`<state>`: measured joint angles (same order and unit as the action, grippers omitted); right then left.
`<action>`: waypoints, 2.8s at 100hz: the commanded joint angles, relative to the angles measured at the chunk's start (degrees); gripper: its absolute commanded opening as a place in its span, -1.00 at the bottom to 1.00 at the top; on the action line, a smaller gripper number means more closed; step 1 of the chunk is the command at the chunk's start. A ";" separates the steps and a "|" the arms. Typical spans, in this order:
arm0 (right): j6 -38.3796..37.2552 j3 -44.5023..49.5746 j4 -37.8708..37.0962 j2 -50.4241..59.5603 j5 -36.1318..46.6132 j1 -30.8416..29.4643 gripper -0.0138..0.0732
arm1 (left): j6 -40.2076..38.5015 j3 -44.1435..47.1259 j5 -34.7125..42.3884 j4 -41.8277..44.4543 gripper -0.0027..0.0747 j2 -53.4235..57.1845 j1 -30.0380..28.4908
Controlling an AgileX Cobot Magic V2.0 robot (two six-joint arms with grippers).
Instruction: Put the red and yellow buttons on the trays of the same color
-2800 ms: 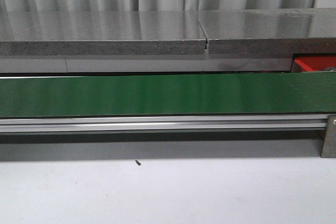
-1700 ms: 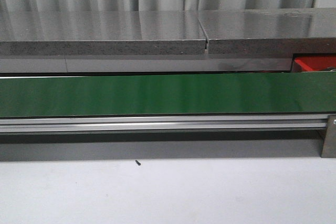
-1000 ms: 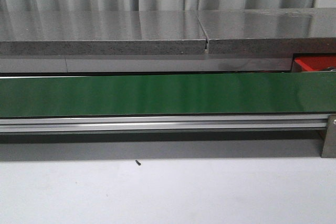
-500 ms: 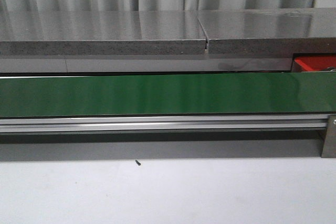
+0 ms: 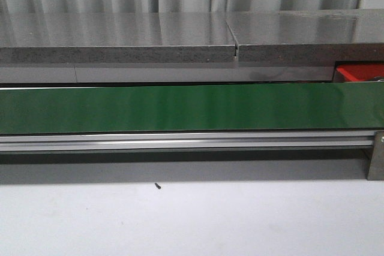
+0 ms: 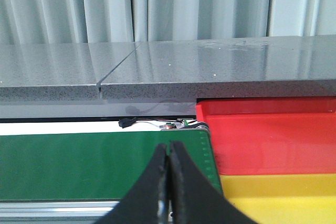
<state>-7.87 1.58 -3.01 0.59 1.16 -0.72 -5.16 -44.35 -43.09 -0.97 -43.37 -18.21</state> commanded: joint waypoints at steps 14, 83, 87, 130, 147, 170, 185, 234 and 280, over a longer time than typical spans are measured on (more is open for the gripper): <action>0.17 -0.03 -0.68 0.99 4.36 -0.05 -0.95 | -0.78 -5.65 -2.63 -3.86 0.48 -8.94 -5.66; 0.17 -0.03 -0.68 0.99 4.36 -0.05 -0.95 | -0.78 -10.63 -4.95 -4.04 0.48 -37.86 -15.87; 0.17 -0.03 -0.68 0.99 4.36 -0.05 -0.95 | -0.78 -10.63 -4.71 -4.04 0.48 -38.99 -15.87; 0.17 -0.03 -0.68 0.99 4.36 -0.05 -0.95 | -0.78 -10.63 3.99 -3.92 0.48 -46.05 -15.87; 0.17 -0.03 -0.68 0.99 4.36 -0.05 -0.95 | -0.78 -10.63 5.95 -3.92 0.46 -47.92 -15.87; 0.17 -0.03 -0.68 0.99 4.36 -0.05 -0.95 | -0.78 -10.63 6.70 -3.92 -0.04 -48.93 -15.87; 0.17 -0.03 -0.68 0.99 4.36 -0.05 -0.95 | -0.78 -10.63 6.27 -3.92 -0.36 -48.82 -15.87; 0.17 -0.03 -0.68 0.99 4.36 -0.05 -0.95 | -0.13 -15.30 -2.44 -3.21 -0.50 -31.61 -15.87; 0.17 -0.03 -0.68 0.99 4.36 -0.05 -0.95 | 1.18 -31.58 -9.60 -3.47 -0.50 -40.95 -4.71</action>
<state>-7.87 1.58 -3.01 0.59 1.16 -0.72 -4.01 -72.73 -54.46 -3.78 -83.62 -25.13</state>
